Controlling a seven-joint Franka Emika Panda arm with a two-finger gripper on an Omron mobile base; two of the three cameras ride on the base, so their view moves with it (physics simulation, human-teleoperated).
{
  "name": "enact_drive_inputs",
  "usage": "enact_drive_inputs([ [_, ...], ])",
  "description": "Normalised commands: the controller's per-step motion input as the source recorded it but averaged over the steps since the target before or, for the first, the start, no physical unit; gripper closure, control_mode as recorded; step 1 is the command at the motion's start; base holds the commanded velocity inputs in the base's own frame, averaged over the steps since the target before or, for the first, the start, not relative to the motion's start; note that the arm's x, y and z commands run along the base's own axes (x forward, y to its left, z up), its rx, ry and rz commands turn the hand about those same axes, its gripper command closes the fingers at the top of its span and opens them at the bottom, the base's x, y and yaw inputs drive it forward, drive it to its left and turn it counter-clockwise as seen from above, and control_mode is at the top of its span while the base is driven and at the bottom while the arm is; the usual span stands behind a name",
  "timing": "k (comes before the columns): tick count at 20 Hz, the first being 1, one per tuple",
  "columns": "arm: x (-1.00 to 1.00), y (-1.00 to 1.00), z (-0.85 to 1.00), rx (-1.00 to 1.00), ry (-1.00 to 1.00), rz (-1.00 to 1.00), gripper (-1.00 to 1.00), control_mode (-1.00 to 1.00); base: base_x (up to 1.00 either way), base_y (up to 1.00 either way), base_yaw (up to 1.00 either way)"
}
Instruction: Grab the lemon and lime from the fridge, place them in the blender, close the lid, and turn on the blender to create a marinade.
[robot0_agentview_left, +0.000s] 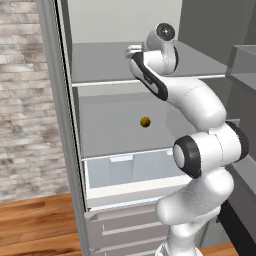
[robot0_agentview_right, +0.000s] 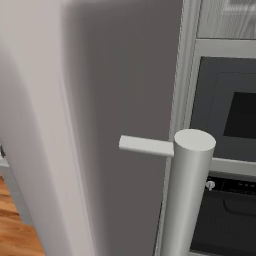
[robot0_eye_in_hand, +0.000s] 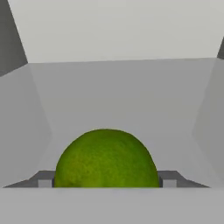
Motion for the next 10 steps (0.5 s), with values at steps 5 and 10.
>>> enact_drive_inputs([
  [5,-0.93,0.0,0.22,0.0,-0.32,0.0,1.0,-1.0,0.0,0.0,0.0],
  [10,-1.0,0.0,0.63,0.01,-0.19,0.0,1.0,-1.0,0.0,0.0,0.0],
])
